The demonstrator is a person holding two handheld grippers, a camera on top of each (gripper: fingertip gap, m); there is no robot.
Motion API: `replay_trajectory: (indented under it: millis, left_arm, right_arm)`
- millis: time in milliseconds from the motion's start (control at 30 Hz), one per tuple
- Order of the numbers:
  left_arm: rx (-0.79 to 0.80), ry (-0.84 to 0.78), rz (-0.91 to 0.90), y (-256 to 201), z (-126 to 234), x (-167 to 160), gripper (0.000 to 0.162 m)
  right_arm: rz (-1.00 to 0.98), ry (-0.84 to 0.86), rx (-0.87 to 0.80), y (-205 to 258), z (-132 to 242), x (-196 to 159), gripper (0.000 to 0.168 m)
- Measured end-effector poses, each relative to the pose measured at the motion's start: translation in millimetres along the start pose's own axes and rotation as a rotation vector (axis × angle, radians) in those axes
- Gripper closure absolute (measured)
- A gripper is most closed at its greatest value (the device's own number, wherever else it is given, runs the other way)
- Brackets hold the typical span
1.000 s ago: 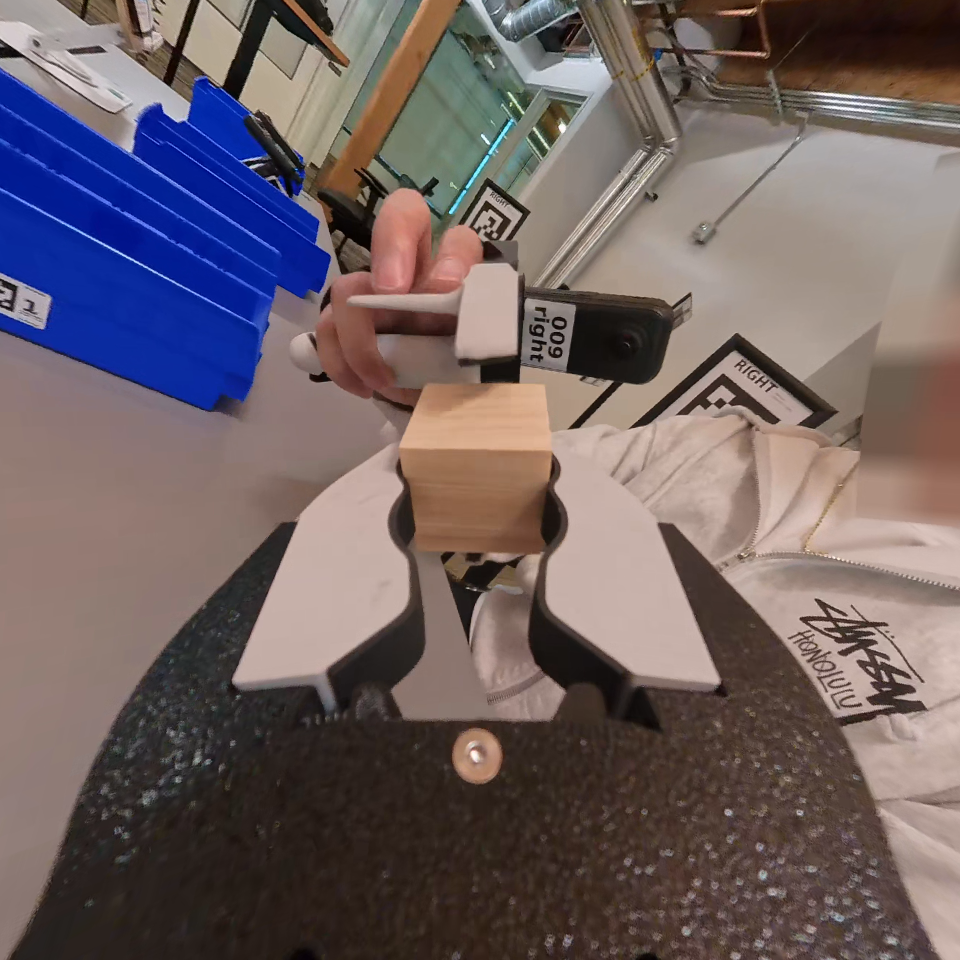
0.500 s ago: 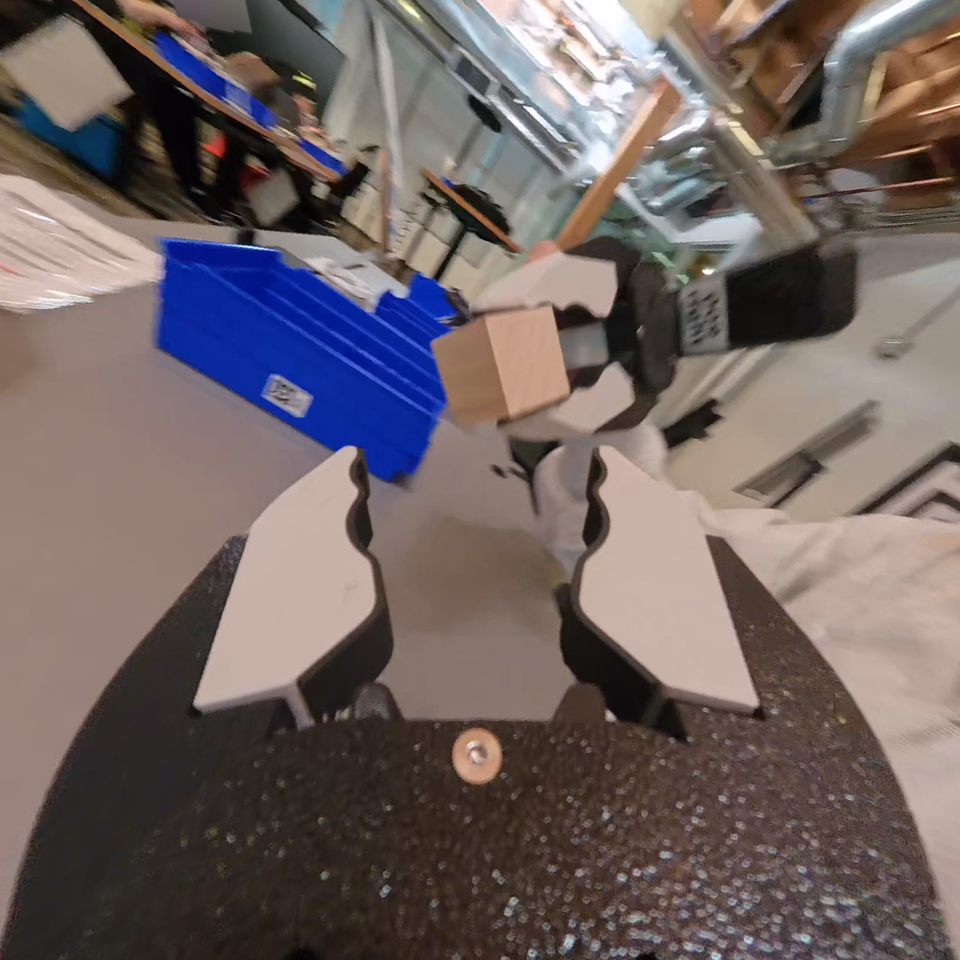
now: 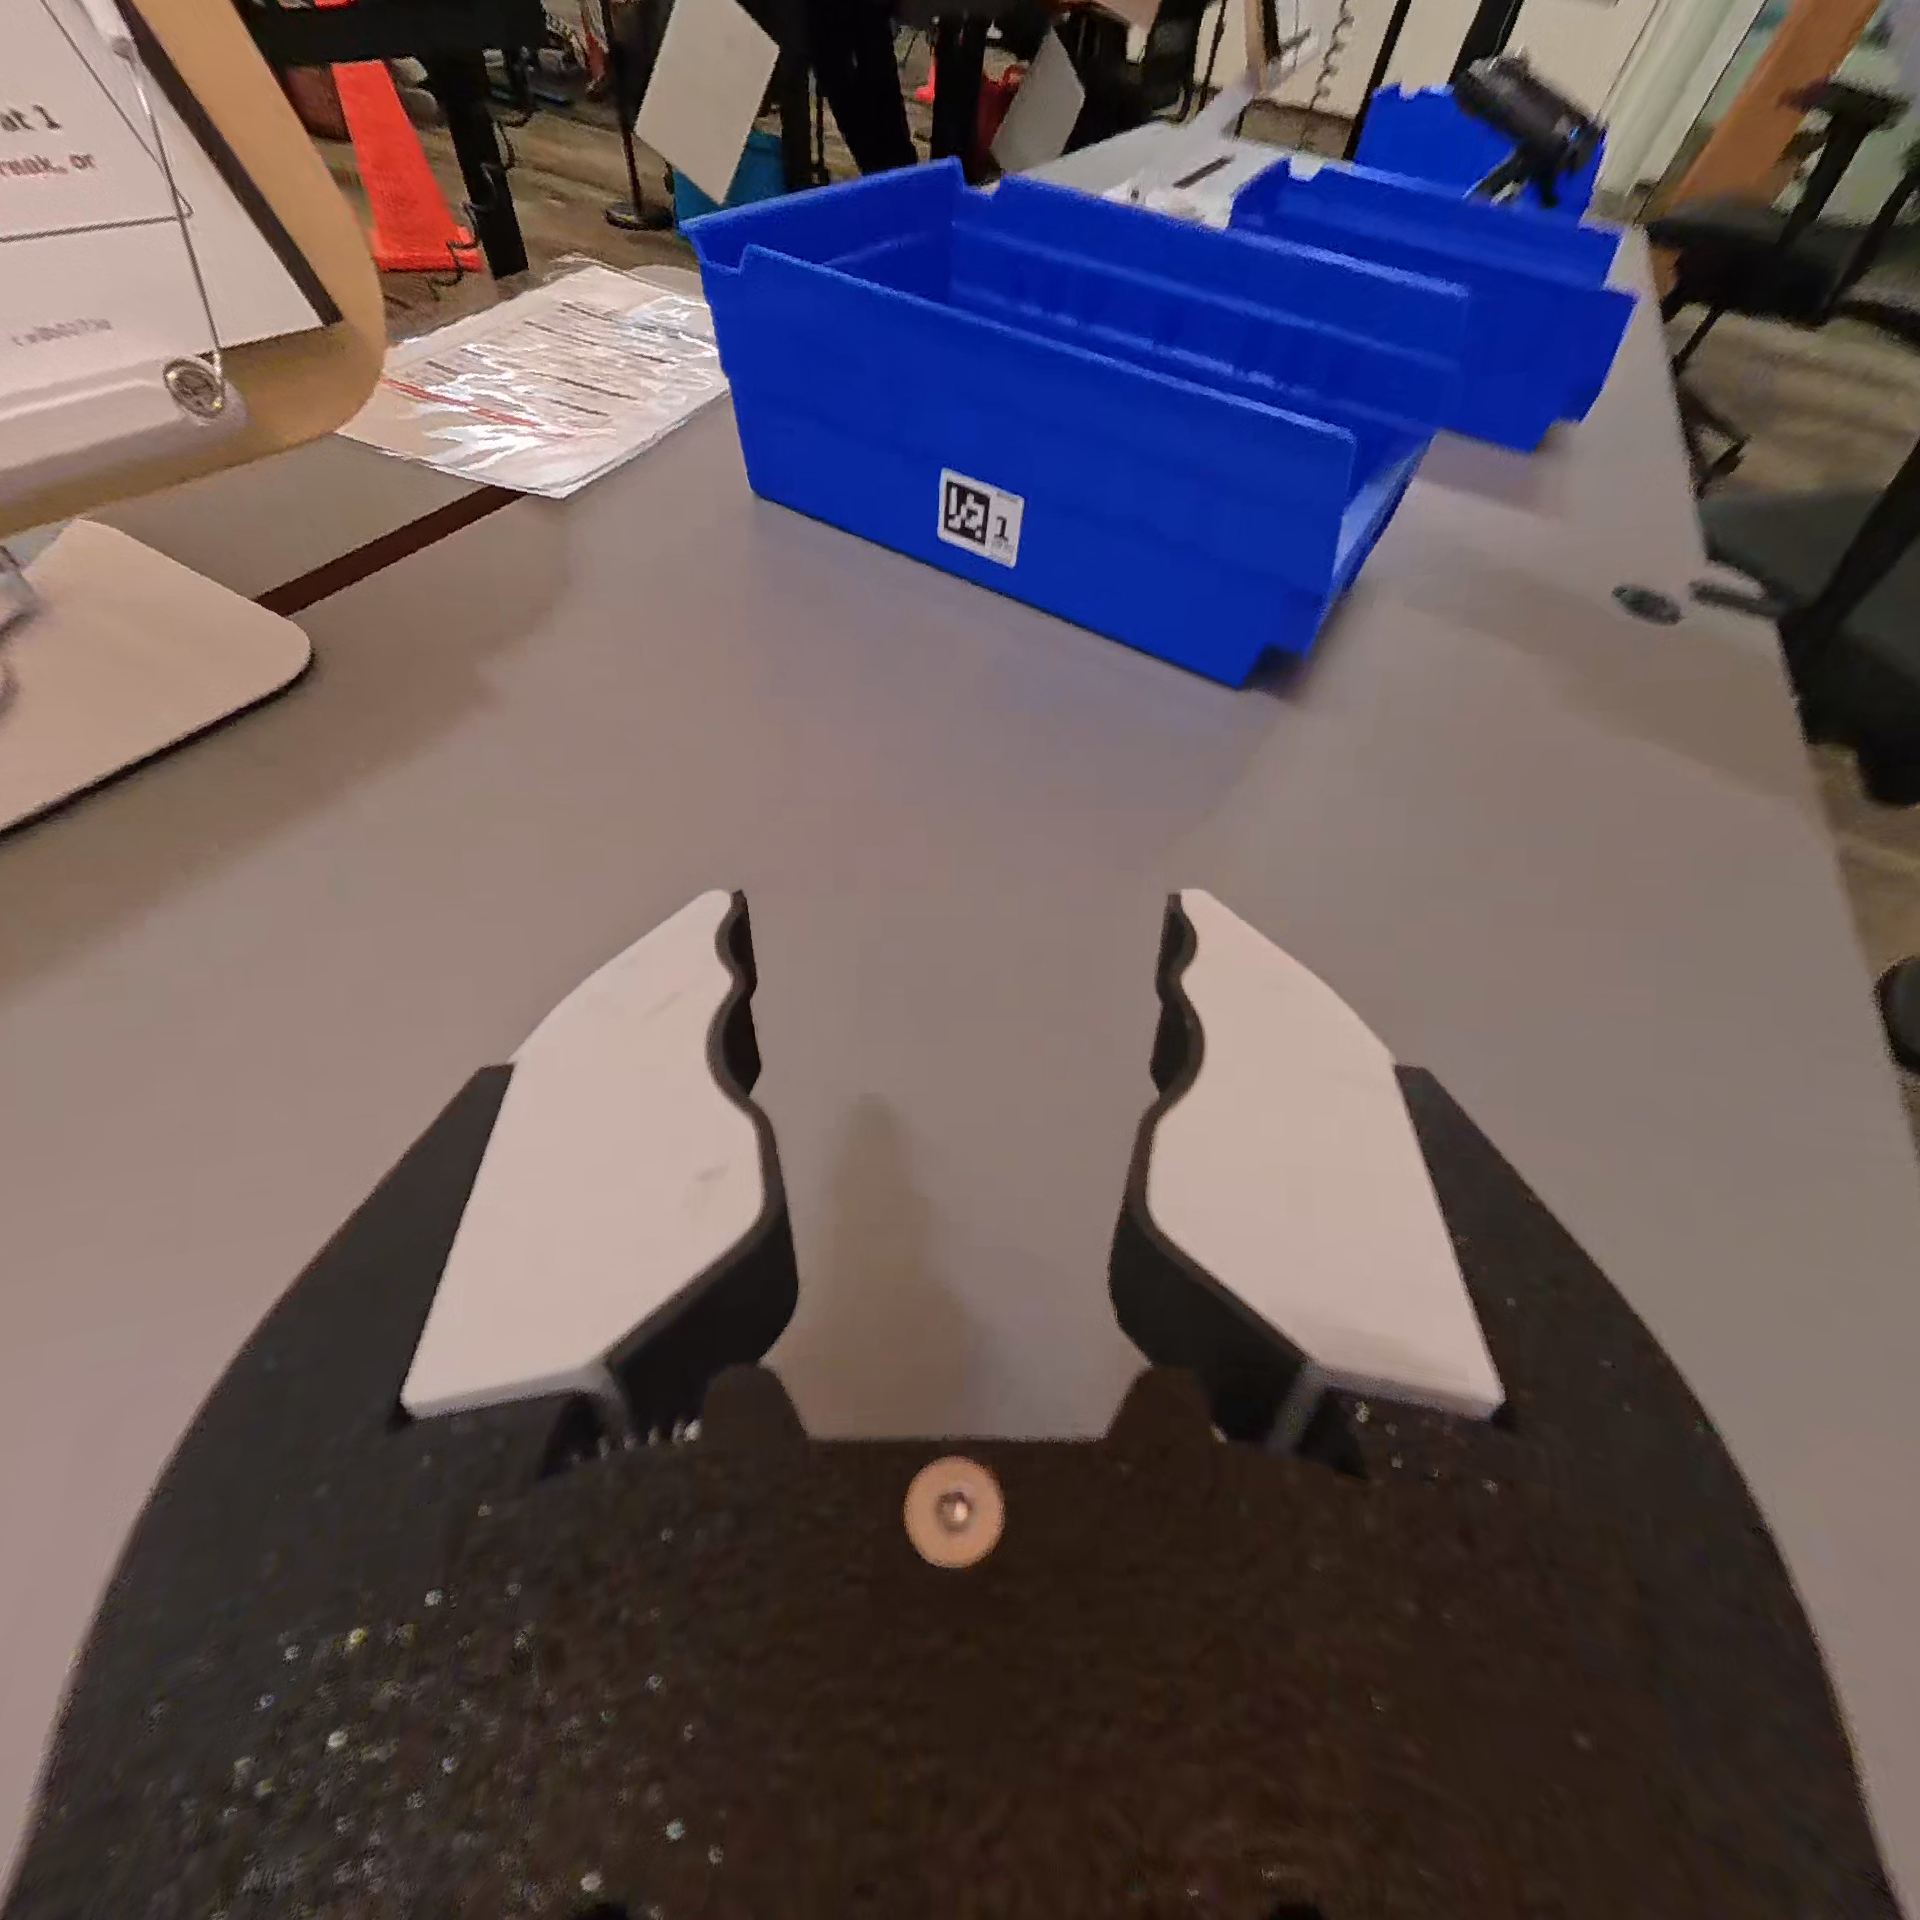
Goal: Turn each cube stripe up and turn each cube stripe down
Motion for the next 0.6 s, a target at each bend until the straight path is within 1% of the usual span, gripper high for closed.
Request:
replay_trajectory:
  millis: [100, 167, 267, 333, 433, 500, 600]
  left_arm:
    - [0.034, -0.019, -0.016, 0, -2, -3, 0.090]
    - [0.017, -0.043, 0.035, 0, -5, -7, 0.093]
    - [0.023, -0.061, 0.115, 3, -10, -13, 0.093]
    - [0.052, -0.061, 0.097, 5, -11, -14, 0.092]
    - [0.086, -0.020, 0.043, 3, -14, -16, 0.091]
    - [0.089, 0.007, 0.027, 1, -17, -18, 0.091]
    - [0.098, 0.026, 0.014, 1, -19, -20, 0.091]
  right_arm:
    - [-0.072, 0.102, 0.089, -14, -31, 8, 0.123]
    - [-0.082, 0.147, 0.131, -15, -56, 15, 0.122]
    - [-0.103, 0.221, 0.100, -21, -88, 24, 0.122]
    - [-0.140, 0.224, 0.099, -24, -103, 33, 0.123]
    - [-0.197, 0.235, 0.076, -30, -125, 40, 0.123]
    - [-0.250, 0.241, 0.128, -28, -140, 43, 0.123]
    - [-0.283, 0.246, 0.158, -25, -158, 46, 0.123]
Point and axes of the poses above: each gripper's, where its closed fingertips meet, z back along the fingers, x out of its top, y = z × x across the jaws, the point moved 6 cm from there along z, back along the fingers, and after that the axes turned 7 degrees about y, right-handed, at the moved point
